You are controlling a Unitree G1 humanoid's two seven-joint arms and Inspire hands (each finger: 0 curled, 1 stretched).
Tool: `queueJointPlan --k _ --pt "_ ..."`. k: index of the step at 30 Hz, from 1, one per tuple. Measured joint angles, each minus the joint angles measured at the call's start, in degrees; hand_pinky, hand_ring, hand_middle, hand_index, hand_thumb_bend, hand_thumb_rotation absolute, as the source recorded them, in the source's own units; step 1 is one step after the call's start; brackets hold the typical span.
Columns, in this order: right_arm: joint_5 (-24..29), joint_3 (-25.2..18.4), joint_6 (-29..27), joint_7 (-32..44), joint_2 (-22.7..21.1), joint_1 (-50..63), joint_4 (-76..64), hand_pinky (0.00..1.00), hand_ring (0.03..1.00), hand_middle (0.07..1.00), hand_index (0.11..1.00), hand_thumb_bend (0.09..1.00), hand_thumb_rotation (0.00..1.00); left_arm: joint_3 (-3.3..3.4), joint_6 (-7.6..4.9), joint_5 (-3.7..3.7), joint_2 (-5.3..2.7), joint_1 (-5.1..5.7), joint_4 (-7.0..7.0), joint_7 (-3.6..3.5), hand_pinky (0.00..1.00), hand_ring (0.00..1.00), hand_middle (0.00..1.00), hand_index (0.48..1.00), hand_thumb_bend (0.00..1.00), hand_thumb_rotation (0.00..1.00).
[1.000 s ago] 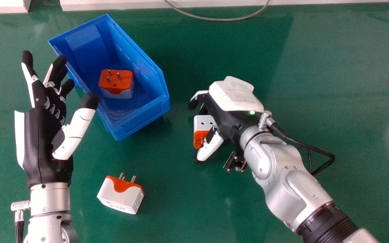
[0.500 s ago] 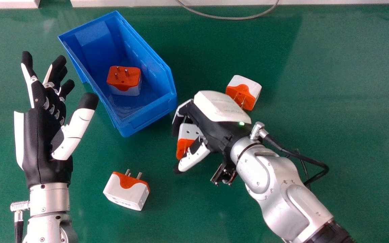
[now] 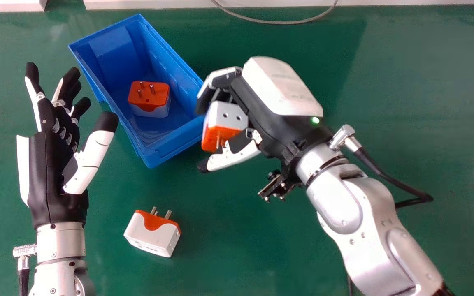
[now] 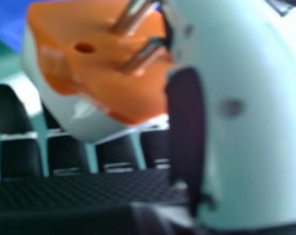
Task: Pick all objects and put in blue box
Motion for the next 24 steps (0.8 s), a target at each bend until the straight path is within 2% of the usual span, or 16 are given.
queueJointPlan --k 1,4,7,9,12,14,17,21,24 --pt "0.0 -0.04 -0.97 -0.74 0.32 -0.01 -0.78 0.28 0.388 0.465 0.523 0.512 0.0 -0.02 0.0 0.09 0.0 0.0 0.0 0.04 0.89 0.93 0.92 0.914 0.83 0.57" --pt "0.01 -0.04 -3.34 -2.01 0.95 -1.0 -0.81 0.3 0.394 0.474 0.517 0.513 0.0 -0.06 0.02 -0.4 0.0 -0.07 0.0 -0.39 0.9 0.93 0.92 0.913 0.83 0.57" --pt "-0.06 0.1 -7.02 -6.29 3.55 -5.41 4.47 0.28 0.384 0.468 0.522 0.512 0.0 -0.05 0.03 -0.48 0.05 -0.4 0.11 -0.49 0.9 0.93 0.92 0.912 0.84 0.57" --pt "-0.24 0.45 -8.86 -8.92 5.51 -8.63 8.66 0.27 0.381 0.466 0.524 0.512 0.0 -0.1 0.04 -0.54 0.04 -0.75 0.15 -0.64 0.9 0.93 0.92 0.913 0.85 0.57" --pt "-1.02 1.29 -12.51 -14.4 7.83 -14.52 19.16 0.27 0.388 0.477 0.523 0.512 0.0 -0.04 0.04 -1.33 0.0 -1.02 0.24 -1.04 0.9 0.94 0.92 0.914 0.86 0.56" --pt "-1.19 1.76 -14.94 -18.19 9.23 -18.81 28.42 0.28 0.379 0.474 0.535 0.509 0.0 -0.04 0.02 -1.45 -0.05 -1.16 0.25 -0.95 0.9 0.94 0.92 0.915 0.86 0.57" --pt "-1.9 2.7 -19.61 -26.11 11.31 -25.38 44.03 0.28 0.379 0.466 0.535 0.508 0.0 0.02 0.0 -0.76 -0.04 -1.16 0.27 -0.02 0.89 0.94 0.92 0.914 0.86 0.57" --pt "-3.61 4.54 -25.22 -37.03 14.12 -34.4 63.27 0.26 0.378 0.452 0.529 0.509 0.0 0.07 -0.69 0.44 0.12 -1.21 0.39 0.75 0.89 0.93 0.93 0.912 0.83 0.59" --pt "-5.33 6.58 -27.73 -41.4 16.05 -40.11 73.66 0.27 0.38 0.455 0.532 0.51 0.0 0.06 -0.82 1.08 0.18 -1.44 0.39 1.39 0.89 0.93 0.93 0.911 0.82 0.59"
